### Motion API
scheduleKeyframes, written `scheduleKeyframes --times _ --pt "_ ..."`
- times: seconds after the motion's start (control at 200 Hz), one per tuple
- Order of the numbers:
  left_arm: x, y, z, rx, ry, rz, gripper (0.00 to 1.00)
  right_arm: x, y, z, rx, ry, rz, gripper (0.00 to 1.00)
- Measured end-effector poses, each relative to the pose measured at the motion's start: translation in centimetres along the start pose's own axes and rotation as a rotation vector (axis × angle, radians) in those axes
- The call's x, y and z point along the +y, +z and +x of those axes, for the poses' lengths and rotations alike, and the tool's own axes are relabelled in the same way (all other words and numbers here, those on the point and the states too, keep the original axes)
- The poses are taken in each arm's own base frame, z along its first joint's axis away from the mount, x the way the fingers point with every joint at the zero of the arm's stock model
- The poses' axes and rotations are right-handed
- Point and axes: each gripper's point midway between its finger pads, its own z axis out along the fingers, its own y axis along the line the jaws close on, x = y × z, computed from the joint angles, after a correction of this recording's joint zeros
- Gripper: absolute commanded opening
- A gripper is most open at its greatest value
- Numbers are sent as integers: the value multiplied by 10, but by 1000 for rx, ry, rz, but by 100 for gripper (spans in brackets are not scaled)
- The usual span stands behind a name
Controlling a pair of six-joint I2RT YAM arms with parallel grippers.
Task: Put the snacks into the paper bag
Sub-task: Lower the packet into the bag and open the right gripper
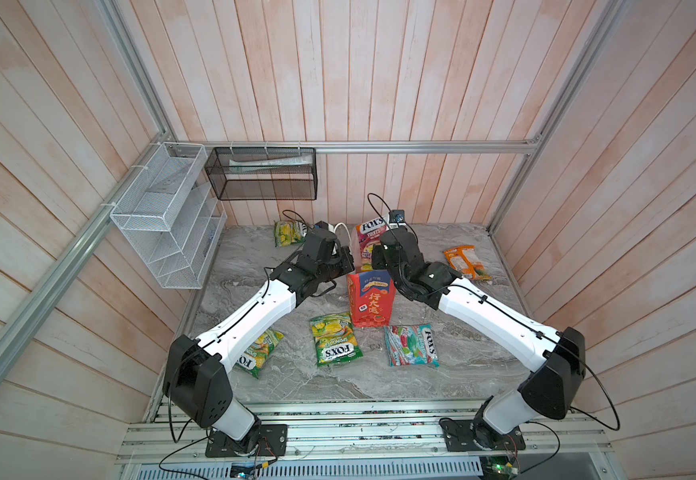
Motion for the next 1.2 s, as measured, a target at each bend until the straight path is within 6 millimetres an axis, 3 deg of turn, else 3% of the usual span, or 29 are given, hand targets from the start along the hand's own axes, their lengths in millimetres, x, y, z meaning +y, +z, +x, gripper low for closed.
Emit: scheduleKeyframes --times 0.16,0.38,0.52,0.795,0.845,1.07,1.2 --pt "0 0 0 0 0 0 0 -4 -14 -5 -26 20 -28 0" --pt "1 1 1 2 0 -1 0 -10 -43 -31 -83 62 -79 0" --pt "1 3 0 1 2 0 0 -5 -38 -24 -58 39 -91 1" --pt "1 3 0 0 3 0 0 8 -9 8 44 -39 -78 1" --pt "1 3 0 0 3 0 0 9 -8 10 52 -45 -80 6" --pt "1 4 0 1 3 0 0 10 -8 7 41 -51 -83 51" --pt "1 5 1 2 3 -2 0 9 -14 2 25 -45 -92 62"
